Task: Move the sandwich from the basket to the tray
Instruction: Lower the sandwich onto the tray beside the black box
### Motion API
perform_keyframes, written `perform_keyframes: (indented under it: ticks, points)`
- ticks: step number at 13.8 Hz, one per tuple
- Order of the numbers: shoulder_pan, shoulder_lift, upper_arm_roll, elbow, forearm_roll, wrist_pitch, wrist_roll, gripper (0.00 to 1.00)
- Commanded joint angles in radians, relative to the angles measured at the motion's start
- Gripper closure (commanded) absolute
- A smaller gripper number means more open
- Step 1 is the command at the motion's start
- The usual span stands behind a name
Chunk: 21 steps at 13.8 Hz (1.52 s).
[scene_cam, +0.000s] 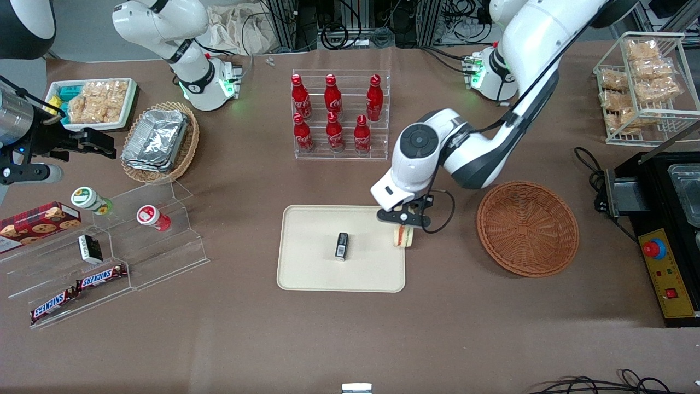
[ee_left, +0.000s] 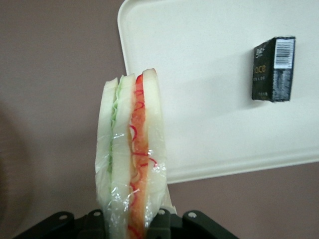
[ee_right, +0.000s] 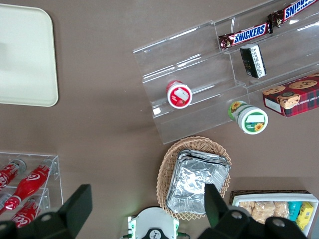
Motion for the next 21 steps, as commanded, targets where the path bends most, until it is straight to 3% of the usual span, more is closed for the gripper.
perform_keyframes:
  ticks: [1, 8, 9, 10, 11, 14, 17, 21]
  points:
    - [-0.014, 0.136, -0.001, 0.121, 0.050, 0.005, -0.027, 1.00]
    - [-0.065, 0.240, 0.057, 0.153, 0.071, 0.132, -0.048, 1.00]
    - [-0.086, 0.245, 0.083, 0.155, 0.067, 0.134, -0.057, 0.77]
    - [-0.100, 0.246, 0.098, 0.155, 0.070, 0.134, -0.073, 0.18]
    - [-0.109, 0.246, 0.101, 0.155, 0.071, 0.134, -0.083, 0.00]
    - [-0.106, 0.208, 0.100, 0.155, 0.061, 0.115, -0.090, 0.00]
    - [-0.100, 0.084, 0.094, 0.156, 0.021, -0.033, -0.114, 0.00]
    - [-0.044, -0.101, 0.094, 0.159, -0.192, -0.203, 0.005, 0.00]
